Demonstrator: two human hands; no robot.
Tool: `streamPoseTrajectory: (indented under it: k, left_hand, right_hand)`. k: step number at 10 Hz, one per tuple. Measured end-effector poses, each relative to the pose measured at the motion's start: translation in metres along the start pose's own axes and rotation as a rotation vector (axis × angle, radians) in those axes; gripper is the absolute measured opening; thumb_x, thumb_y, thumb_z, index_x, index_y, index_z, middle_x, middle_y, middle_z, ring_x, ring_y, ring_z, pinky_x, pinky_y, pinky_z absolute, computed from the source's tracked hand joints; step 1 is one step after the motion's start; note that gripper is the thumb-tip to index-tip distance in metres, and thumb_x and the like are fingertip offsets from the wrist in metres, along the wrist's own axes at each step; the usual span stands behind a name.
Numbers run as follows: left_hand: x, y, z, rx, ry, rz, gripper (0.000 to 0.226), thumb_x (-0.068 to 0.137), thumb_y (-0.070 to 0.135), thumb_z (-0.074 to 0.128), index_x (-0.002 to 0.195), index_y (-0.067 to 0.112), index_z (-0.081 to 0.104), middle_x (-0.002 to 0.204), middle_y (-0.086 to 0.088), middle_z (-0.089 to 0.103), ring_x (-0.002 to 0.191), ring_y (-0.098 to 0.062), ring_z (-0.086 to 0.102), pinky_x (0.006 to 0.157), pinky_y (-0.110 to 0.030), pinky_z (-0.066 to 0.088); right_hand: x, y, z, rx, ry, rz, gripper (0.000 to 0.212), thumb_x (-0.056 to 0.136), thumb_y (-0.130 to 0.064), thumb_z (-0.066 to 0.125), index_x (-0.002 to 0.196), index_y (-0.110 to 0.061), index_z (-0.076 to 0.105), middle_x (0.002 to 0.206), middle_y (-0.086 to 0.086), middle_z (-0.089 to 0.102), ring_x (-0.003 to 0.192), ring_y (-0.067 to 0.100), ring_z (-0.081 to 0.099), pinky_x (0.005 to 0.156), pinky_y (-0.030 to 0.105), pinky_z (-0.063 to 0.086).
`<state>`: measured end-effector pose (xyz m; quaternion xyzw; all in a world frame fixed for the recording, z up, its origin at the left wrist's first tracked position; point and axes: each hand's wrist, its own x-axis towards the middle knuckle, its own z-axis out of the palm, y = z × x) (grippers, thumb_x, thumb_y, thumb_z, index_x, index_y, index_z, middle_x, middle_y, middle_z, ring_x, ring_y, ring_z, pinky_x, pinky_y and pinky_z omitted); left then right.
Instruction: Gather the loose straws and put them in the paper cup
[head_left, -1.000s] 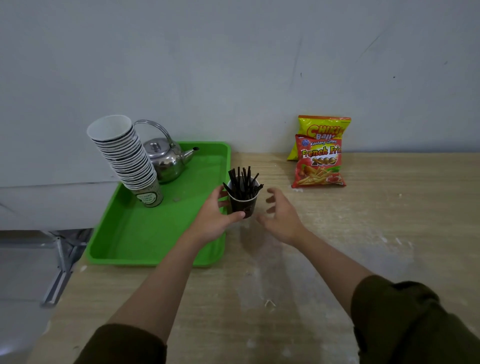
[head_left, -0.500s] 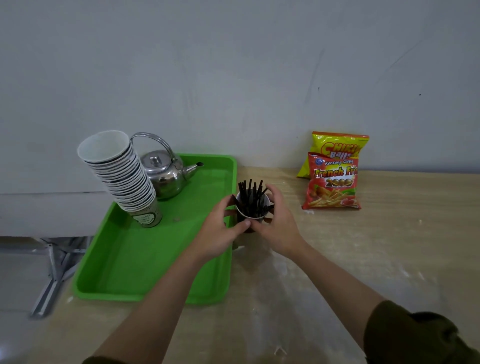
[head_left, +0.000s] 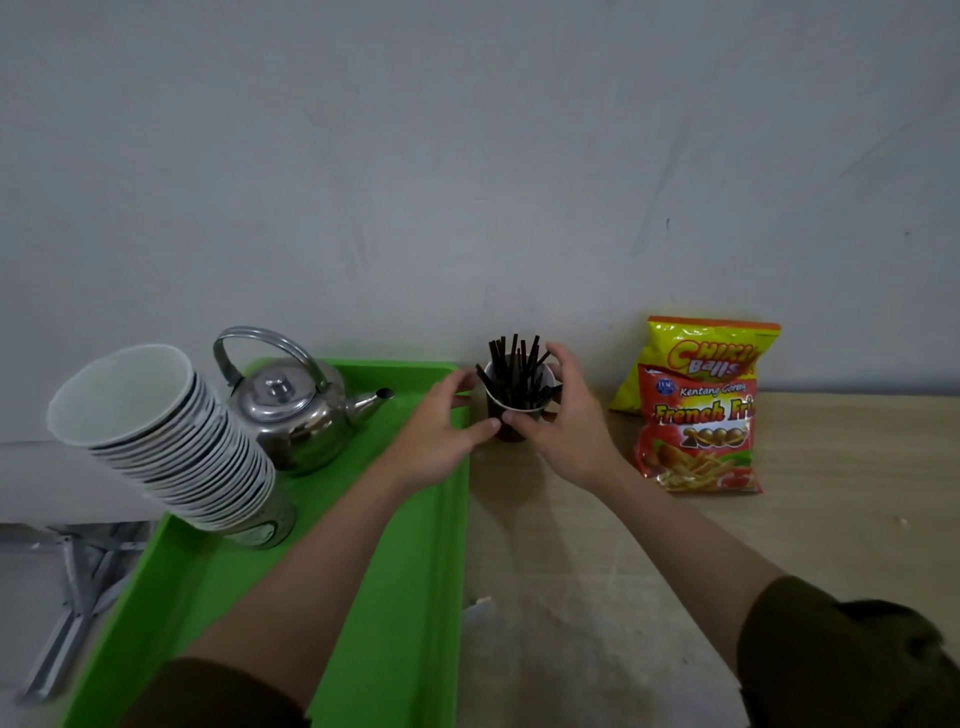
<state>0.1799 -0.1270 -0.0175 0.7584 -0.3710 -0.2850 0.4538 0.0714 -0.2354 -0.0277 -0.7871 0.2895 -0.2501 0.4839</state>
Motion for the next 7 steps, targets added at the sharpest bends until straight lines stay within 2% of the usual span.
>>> streamPoseTrajectory:
  k: [1,2,3,4,5,6,7]
  left_hand:
    - [0.005,-0.012,0.000,0.041,0.004,-0.040,0.067,0.079,0.019,0.065,0.136,0.012,0.029,0.144,-0.008,0.036,0.128,-0.016,0.036,0.108,-0.041,0.034]
    - [0.004,-0.021,0.003,0.050,-0.022,-0.068,0.068,0.080,0.021,0.064,0.136,0.012,0.028,0.146,-0.007,0.034,0.131,-0.017,0.033,0.109,-0.046,0.032]
    - [0.004,-0.024,0.005,0.026,-0.017,-0.076,0.066,0.081,0.020,0.064,0.136,0.012,0.029,0.145,-0.006,0.034,0.128,-0.015,0.035,0.108,-0.043,0.035]
    - [0.004,-0.025,0.006,0.011,-0.021,-0.073,0.066,0.081,0.020,0.063,0.136,0.014,0.028,0.146,-0.005,0.033,0.128,-0.014,0.035,0.108,-0.045,0.034]
    - [0.003,-0.024,0.006,0.012,-0.029,-0.082,0.067,0.081,0.020,0.063,0.137,0.014,0.027,0.146,-0.005,0.031,0.129,-0.015,0.034,0.109,-0.046,0.033]
    - [-0.001,-0.022,0.006,0.023,-0.040,-0.073,0.068,0.082,0.021,0.062,0.137,0.014,0.025,0.147,-0.006,0.030,0.131,-0.015,0.031,0.110,-0.045,0.031]
    - [-0.008,-0.019,0.007,0.020,-0.046,-0.084,0.068,0.082,0.021,0.061,0.138,0.013,0.023,0.148,-0.007,0.028,0.133,-0.016,0.029,0.111,-0.040,0.029]
  right_hand:
    - [0.010,0.007,0.002,-0.016,0.030,0.011,0.080,0.070,-0.007,0.076,0.136,-0.012,0.030,0.130,0.012,0.051,0.118,0.024,0.049,0.101,0.042,0.042]
    - [0.016,0.010,0.003,-0.022,0.019,0.003,0.076,0.072,-0.007,0.075,0.134,-0.011,0.032,0.124,0.008,0.053,0.114,0.017,0.048,0.095,0.029,0.040]
    - [0.020,0.010,0.004,-0.018,0.019,-0.019,0.071,0.072,-0.005,0.074,0.131,-0.010,0.035,0.112,-0.002,0.051,0.108,0.013,0.049,0.089,0.022,0.039]
    - [0.024,0.009,0.006,-0.027,0.018,-0.024,0.071,0.072,-0.007,0.074,0.131,-0.013,0.034,0.111,-0.006,0.049,0.106,0.014,0.049,0.090,0.027,0.042]
    - [0.026,0.008,0.006,-0.022,0.008,0.000,0.076,0.072,-0.008,0.075,0.133,-0.013,0.030,0.114,-0.006,0.046,0.110,0.014,0.048,0.093,0.030,0.042]
    - [0.023,0.010,0.005,-0.010,0.001,0.056,0.091,0.069,-0.011,0.079,0.139,-0.011,0.021,0.120,-0.006,0.041,0.114,0.009,0.041,0.094,0.026,0.036]
    - [0.012,0.010,0.002,-0.014,0.017,0.176,0.096,0.069,-0.017,0.079,0.142,-0.013,0.015,0.138,0.008,0.041,0.123,0.022,0.042,0.101,0.038,0.039]
